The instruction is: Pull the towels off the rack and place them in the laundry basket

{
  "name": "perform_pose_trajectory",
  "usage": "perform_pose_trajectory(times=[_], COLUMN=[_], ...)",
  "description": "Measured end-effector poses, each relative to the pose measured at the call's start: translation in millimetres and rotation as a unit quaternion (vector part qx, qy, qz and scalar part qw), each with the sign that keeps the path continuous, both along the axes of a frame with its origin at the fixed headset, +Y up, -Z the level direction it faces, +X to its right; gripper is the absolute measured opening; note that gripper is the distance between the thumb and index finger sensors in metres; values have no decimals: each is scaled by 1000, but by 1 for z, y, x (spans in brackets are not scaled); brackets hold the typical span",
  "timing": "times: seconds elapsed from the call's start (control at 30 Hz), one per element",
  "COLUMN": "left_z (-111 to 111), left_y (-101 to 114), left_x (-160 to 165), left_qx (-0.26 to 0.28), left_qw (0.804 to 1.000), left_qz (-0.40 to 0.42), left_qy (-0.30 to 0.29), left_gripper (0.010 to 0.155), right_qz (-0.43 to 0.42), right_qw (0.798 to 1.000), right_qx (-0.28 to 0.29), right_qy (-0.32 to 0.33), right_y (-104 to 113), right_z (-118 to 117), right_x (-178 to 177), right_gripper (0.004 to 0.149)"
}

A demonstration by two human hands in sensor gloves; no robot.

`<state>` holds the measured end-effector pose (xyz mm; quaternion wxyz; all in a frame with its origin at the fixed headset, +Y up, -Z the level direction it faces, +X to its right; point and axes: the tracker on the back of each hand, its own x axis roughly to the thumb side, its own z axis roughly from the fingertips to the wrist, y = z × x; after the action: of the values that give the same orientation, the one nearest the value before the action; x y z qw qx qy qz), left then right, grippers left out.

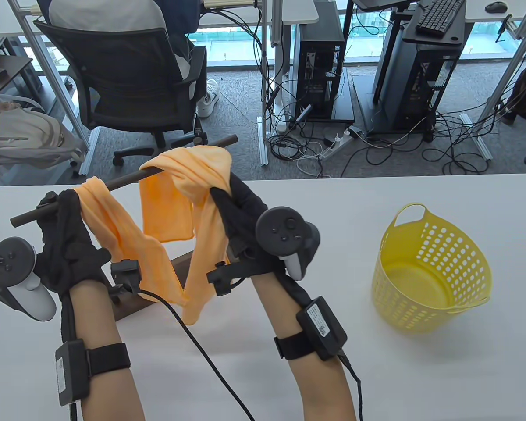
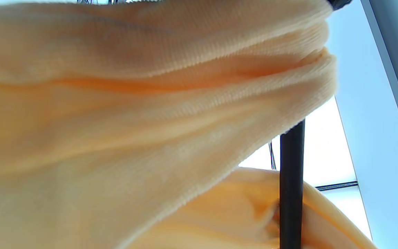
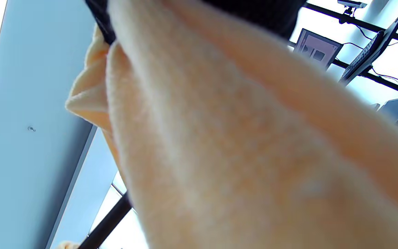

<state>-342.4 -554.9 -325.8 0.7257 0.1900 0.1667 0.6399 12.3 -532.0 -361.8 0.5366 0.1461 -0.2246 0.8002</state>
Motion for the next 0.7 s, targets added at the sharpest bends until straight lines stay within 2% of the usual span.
perform_pose_trajectory(times=[0.17,0.27,0.33,0.4,0.53,0.63,0.7], left_z=[1,1,1,1,0,0,1], left_y=[0,0,-1,-1,-1,-1,-1], left_x=[0,-1,-1,-1,-3,-2,-2], left_qx=[2,2,3,3,3,5,6], left_qw=[1000,1000,1000,1000,1000,1000,1000], left_qz=[2,2,2,1,2,2,3], left_qy=[-6,-9,-7,-6,-17,-16,-15], left_gripper=[80,80,80,80,80,80,80], right_qz=[-99,-214,-253,-257,-261,-187,-139], right_qw=[995,975,965,964,958,969,973], right_qx=[3,20,40,74,118,140,141], right_qy=[10,61,53,14,-4,-76,-120], right_y=[1,2,8,19,42,54,54], right_z=[18,31,41,55,79,89,89], right_x=[68,102,125,149,179,199,210], right_gripper=[41,41,41,44,48,48,48])
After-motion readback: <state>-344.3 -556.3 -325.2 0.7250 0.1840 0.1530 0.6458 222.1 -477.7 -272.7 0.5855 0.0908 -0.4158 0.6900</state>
